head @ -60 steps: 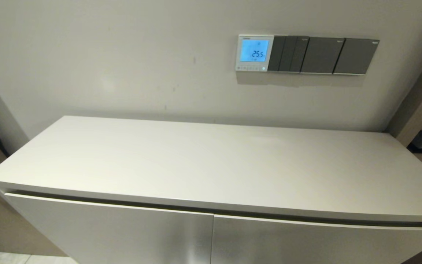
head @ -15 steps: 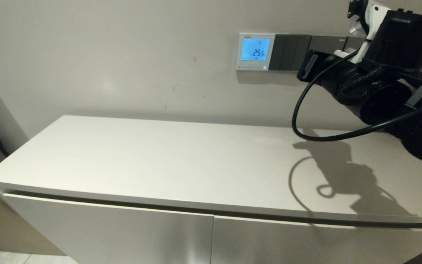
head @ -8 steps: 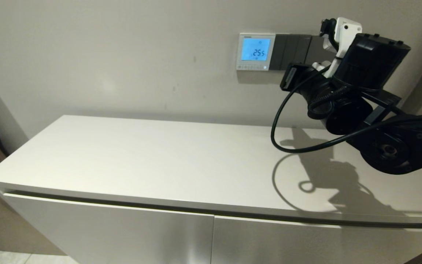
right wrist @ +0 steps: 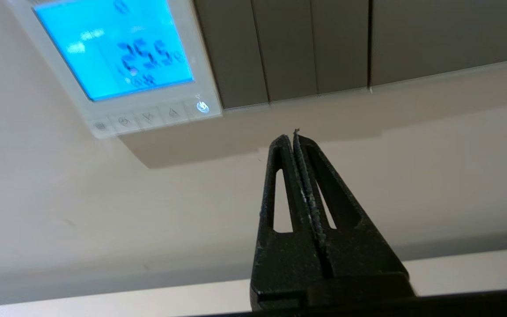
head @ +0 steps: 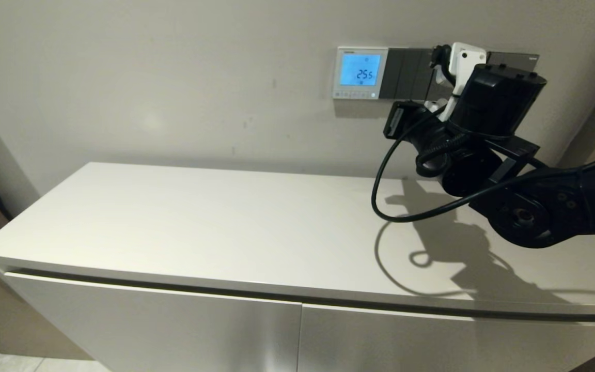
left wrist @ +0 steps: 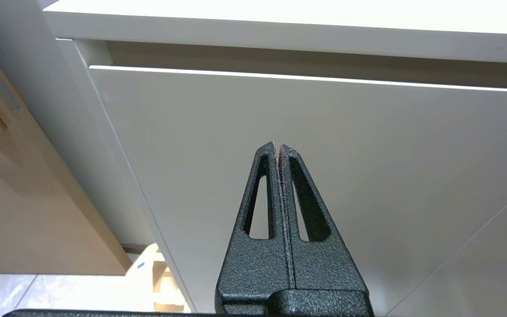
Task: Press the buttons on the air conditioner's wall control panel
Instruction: Turn off the central air conditioner
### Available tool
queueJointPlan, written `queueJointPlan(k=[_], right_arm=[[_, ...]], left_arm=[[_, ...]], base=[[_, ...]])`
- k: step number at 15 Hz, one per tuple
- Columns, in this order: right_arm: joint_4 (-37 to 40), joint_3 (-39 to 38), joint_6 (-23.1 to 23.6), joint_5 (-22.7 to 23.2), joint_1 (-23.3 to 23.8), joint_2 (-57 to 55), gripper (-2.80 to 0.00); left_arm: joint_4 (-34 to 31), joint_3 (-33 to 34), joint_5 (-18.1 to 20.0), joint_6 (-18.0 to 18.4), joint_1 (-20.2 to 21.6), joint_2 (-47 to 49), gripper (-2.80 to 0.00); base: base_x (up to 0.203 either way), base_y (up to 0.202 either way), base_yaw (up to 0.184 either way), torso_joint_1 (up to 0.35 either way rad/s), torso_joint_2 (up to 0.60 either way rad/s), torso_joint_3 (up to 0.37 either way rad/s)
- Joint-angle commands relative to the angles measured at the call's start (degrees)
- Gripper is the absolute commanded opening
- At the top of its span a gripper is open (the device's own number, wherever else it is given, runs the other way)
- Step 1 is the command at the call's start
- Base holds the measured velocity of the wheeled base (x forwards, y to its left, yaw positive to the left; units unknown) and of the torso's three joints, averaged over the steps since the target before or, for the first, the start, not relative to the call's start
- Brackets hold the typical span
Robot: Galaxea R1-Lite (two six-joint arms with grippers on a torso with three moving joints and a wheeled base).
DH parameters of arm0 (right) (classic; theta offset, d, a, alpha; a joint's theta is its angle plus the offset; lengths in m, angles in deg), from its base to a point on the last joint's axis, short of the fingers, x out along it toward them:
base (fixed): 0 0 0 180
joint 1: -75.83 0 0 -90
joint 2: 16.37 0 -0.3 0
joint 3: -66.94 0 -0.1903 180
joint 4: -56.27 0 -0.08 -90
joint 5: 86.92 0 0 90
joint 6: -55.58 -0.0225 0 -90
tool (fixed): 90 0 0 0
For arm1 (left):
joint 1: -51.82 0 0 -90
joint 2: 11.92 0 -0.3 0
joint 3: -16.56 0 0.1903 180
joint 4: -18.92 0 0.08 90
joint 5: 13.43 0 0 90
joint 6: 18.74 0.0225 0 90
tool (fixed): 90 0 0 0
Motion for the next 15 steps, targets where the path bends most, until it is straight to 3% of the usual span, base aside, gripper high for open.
queueJointPlan(k=[1, 9, 15], right_arm=[[-0.42, -0.47, -0.15, -0.19, -0.04, -1.02, -2.8], [-1.07, 2.1, 0.11, 0.26, -1.0, -2.77, -2.8], [-12.04, 5.48, 4.84, 2.18, -1.53, -7.84, -2.8]], left_arm=[[0.05, 0.0, -0.01, 0.03, 0.02, 0.0, -2.8], [-0.04, 0.0, -0.01, 0.03, 0.02, 0.03, -2.8], [0.01, 0.0, -0.01, 0.03, 0.02, 0.01, -2.8]], base=[[0.0, 0.0, 0.0, 0.0, 0.0, 0.0], [0.0, 0.0, 0.0, 0.0, 0.0, 0.0], [0.0, 0.0, 0.0, 0.0, 0.0, 0.0]])
